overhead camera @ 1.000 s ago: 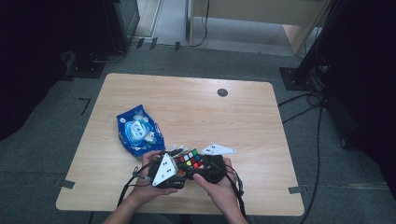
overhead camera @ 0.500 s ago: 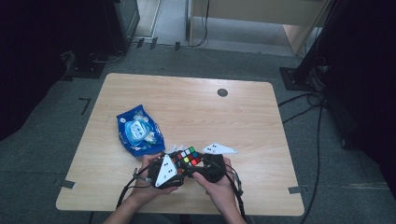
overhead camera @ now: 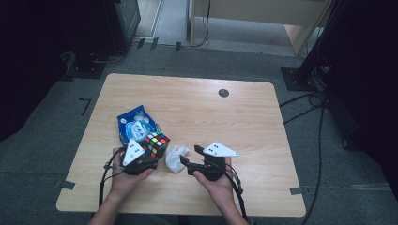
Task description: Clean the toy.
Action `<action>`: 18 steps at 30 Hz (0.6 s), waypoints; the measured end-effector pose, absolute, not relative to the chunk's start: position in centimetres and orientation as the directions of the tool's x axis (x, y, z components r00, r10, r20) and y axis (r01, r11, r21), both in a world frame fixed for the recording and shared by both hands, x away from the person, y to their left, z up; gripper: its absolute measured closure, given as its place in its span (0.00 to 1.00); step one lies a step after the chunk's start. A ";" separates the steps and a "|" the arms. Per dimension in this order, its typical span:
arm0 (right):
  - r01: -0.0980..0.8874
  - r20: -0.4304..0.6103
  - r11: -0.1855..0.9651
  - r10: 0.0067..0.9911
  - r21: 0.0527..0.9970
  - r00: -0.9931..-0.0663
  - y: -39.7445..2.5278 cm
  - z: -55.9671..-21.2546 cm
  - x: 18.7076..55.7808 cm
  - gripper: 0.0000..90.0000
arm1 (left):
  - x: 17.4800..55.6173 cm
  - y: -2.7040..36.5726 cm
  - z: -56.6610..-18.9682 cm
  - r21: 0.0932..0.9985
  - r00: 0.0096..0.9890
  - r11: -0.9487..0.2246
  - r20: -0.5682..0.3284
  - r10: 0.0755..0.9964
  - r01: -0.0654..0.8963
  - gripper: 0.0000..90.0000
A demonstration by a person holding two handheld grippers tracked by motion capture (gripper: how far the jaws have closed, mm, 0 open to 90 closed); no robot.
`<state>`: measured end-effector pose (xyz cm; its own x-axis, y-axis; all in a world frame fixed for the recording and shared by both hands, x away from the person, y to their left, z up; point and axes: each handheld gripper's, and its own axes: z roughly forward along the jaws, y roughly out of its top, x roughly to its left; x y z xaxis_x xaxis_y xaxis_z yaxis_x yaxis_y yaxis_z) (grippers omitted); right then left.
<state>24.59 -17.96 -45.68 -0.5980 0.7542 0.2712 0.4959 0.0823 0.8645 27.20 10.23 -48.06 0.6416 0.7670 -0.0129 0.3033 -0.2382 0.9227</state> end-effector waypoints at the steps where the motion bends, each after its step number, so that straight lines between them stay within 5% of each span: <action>1: 0.497 0.256 0.098 0.762 0.862 -0.594 -17.7 -46.2 24.9 0.36 | 27.1 10.8 -48.0 0.926 0.631 -0.218 -0.028 0.776 0.309 0.38; 10: 0.491 0.104 0.290 0.770 0.822 -0.629 -13.5 -50.2 26.5 0.37 | 26.4 13.5 -47.7 0.932 0.574 -0.140 -0.084 0.814 0.334 0.38; 18: 0.502 0.021 0.387 0.776 0.774 -0.630 -11.7 -52.1 27.3 0.50 | 26.2 13.1 -47.9 0.927 0.598 -0.165 -0.076 0.798 0.338 0.38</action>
<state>27.34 -11.69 -52.05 -0.6299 0.7764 0.0208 0.5021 0.3866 0.7736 26.23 13.14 -47.90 0.5980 0.7978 -0.0764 0.3380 -0.1646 0.9267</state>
